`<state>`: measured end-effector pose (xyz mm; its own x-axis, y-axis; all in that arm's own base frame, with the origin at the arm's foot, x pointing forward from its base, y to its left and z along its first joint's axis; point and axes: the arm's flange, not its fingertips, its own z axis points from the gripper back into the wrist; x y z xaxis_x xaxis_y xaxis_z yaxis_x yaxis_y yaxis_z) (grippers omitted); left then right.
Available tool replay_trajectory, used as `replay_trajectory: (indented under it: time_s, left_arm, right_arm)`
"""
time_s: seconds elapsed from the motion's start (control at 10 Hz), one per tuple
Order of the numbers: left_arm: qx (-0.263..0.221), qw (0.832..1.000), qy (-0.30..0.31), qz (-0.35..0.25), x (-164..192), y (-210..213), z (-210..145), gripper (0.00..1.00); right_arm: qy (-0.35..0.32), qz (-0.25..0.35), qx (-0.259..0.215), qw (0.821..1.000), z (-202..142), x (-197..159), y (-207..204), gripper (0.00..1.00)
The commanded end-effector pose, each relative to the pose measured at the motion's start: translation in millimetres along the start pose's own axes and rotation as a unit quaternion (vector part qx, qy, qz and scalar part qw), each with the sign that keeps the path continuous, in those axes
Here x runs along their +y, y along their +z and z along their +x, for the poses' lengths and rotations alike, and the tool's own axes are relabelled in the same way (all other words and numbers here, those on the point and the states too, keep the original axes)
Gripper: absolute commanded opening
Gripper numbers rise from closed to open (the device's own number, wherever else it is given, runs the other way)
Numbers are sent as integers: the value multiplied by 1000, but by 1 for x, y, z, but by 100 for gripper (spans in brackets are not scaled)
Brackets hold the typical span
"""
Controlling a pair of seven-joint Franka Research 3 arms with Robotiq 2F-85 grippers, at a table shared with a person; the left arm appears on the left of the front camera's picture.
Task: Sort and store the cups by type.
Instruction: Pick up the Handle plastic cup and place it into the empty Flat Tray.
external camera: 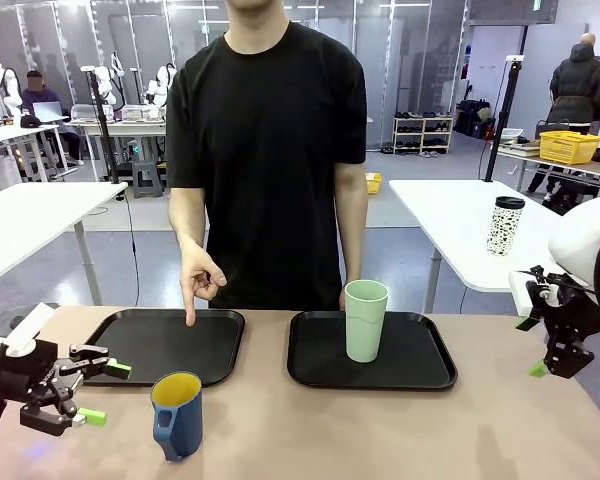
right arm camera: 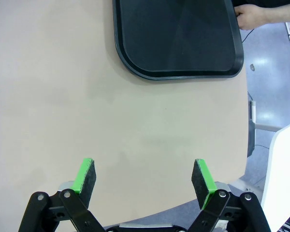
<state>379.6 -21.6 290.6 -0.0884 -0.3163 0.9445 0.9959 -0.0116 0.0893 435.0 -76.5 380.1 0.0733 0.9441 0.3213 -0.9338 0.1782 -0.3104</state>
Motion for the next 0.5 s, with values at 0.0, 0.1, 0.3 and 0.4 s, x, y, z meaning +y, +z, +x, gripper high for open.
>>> replay_trajectory:
  time_s: [0.0, 0.1, 0.3, 0.4]
  left_arm:
    - [0, 1000, -1, 0, 0, 0, 0, 100]
    - [21, 1000, 1, -11, 9, -9, -1, 100]
    - [34, 999, 12, -7, 24, -23, -7, 100]
    - [29, 999, 16, -10, 28, -28, -10, 100]
  right_arm:
    - [2, -2, 5, 1000, 0, 1, 1, 100]
    - [2, -2, 5, 1000, 0, 1, 1, 100]
    - [2, -2, 5, 1000, 0, 1, 1, 100]
    - [2, -2, 5, 1000, 0, 1, 1, 100]
